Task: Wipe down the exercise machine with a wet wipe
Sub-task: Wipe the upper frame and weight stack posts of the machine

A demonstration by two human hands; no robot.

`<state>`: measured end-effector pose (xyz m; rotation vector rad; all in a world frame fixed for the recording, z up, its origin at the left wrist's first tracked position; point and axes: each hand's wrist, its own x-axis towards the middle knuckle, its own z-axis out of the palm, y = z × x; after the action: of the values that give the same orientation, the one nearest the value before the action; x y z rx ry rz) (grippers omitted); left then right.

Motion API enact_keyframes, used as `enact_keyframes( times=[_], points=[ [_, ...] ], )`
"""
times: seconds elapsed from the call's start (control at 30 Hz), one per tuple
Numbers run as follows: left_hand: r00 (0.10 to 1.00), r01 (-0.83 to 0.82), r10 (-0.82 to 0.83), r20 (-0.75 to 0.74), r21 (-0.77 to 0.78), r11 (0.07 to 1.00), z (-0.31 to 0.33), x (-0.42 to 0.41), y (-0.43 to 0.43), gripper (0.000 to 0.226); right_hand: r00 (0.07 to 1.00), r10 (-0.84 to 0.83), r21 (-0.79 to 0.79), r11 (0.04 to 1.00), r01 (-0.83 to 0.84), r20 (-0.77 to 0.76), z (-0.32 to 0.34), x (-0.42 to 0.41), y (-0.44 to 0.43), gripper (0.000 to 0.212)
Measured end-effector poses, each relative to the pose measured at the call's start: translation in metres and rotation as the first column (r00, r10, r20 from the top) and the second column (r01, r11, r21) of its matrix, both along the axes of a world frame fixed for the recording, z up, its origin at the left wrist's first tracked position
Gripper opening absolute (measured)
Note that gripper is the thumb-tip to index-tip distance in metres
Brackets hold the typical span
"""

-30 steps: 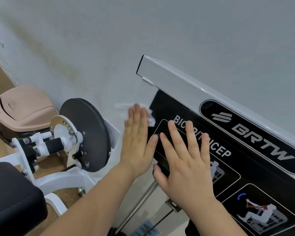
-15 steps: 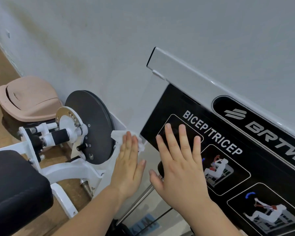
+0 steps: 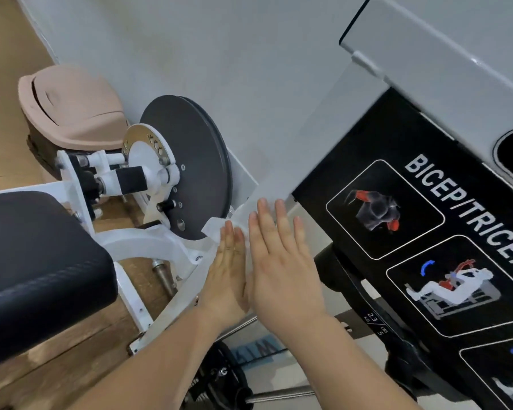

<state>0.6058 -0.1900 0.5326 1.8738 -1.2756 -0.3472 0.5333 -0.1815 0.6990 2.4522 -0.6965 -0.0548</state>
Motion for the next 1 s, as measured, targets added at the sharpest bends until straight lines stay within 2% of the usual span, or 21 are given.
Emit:
enact_keyframes(
  times=[0.1,0.17,0.3,0.43,0.57,0.63,0.73,0.87,1.0],
  points=[
    [0.999,-0.036,0.037,-0.013,0.048,0.998,-0.01,-0.009,0.005,0.116,0.99,-0.085,0.003,0.996,0.086,-0.117,-0.008,0.009,-0.008,0.072],
    [0.999,-0.035,0.036,-0.02,0.052,0.998,-0.002,-0.01,0.005,0.124,0.994,-0.104,-0.002,0.995,0.104,-0.041,-0.023,0.01,-0.016,0.07],
    [1.0,-0.012,0.012,-0.025,0.017,1.0,0.008,-0.006,0.004,0.126,0.972,-0.041,0.043,0.999,0.032,0.229,-0.053,0.011,-0.026,0.07],
    [1.0,0.0,0.002,-0.016,0.125,0.992,-0.026,-0.004,0.009,0.123,0.951,-0.042,0.118,0.993,0.005,0.307,-0.075,0.01,-0.029,0.073],
    [0.993,0.037,-0.02,-0.114,0.15,0.988,-0.061,-0.003,0.021,0.113,0.961,-0.039,0.21,0.978,-0.02,0.273,-0.103,0.005,-0.029,0.08],
    [0.992,0.076,-0.059,-0.108,0.167,0.983,-0.059,-0.004,0.023,0.111,0.971,-0.023,0.221,0.975,-0.031,0.238,-0.118,0.0,-0.03,0.083],
    [0.995,0.065,-0.057,-0.076,0.102,0.993,-0.04,-0.008,0.021,0.105,0.971,-0.021,0.245,0.969,-0.039,0.237,-0.126,-0.005,-0.031,0.09],
    [0.999,0.043,-0.041,-0.029,0.071,0.997,-0.04,-0.009,0.013,0.103,0.965,0.012,0.253,0.964,-0.081,0.263,-0.116,-0.008,-0.031,0.08],
    [0.996,0.029,-0.019,-0.089,0.109,0.994,-0.063,-0.007,0.015,0.108,0.972,0.021,0.305,0.948,-0.094,0.235,-0.116,-0.013,-0.035,0.086]
  ],
)
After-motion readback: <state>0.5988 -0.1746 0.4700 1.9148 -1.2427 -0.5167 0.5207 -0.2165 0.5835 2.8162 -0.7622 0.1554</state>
